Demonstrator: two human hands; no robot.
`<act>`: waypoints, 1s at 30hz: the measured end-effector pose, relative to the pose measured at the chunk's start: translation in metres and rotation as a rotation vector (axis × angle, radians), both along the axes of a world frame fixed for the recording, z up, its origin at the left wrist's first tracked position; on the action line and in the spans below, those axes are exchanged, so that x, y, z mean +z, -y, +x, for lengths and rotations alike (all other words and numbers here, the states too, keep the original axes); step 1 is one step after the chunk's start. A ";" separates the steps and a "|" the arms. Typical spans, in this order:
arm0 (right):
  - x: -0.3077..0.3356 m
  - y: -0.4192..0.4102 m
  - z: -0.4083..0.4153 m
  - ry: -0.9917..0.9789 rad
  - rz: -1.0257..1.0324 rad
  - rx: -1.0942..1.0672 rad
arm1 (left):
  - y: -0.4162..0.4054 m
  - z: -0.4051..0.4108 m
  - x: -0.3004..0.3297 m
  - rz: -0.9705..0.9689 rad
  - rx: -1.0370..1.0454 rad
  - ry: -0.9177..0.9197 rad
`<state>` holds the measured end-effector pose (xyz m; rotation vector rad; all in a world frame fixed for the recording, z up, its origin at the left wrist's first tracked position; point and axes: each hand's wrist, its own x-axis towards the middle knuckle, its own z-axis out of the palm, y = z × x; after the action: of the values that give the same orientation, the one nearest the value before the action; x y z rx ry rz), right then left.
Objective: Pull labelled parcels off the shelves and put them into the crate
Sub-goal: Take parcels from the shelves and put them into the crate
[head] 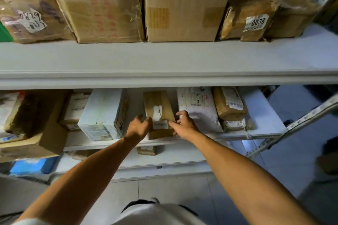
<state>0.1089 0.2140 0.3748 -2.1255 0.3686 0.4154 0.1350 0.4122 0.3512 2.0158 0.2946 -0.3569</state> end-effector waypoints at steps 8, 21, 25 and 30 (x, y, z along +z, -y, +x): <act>-0.019 -0.005 -0.047 -0.085 0.167 -0.021 | -0.001 -0.054 -0.015 -0.165 -0.028 -0.048; -0.050 0.043 -0.206 -0.117 0.281 -0.210 | 0.032 -0.173 -0.020 -0.373 -0.221 -0.155; -0.056 0.067 -0.275 -0.103 0.396 -0.378 | 0.070 -0.212 -0.020 -0.358 -0.380 -0.240; -0.062 0.104 -0.376 -0.093 0.432 -0.587 | 0.132 -0.262 -0.023 -0.317 -0.692 -0.335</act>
<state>-0.2668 0.1097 0.3129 -1.4948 0.8453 0.2211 -0.1265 0.2802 0.3284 1.6837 -0.2618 -1.1056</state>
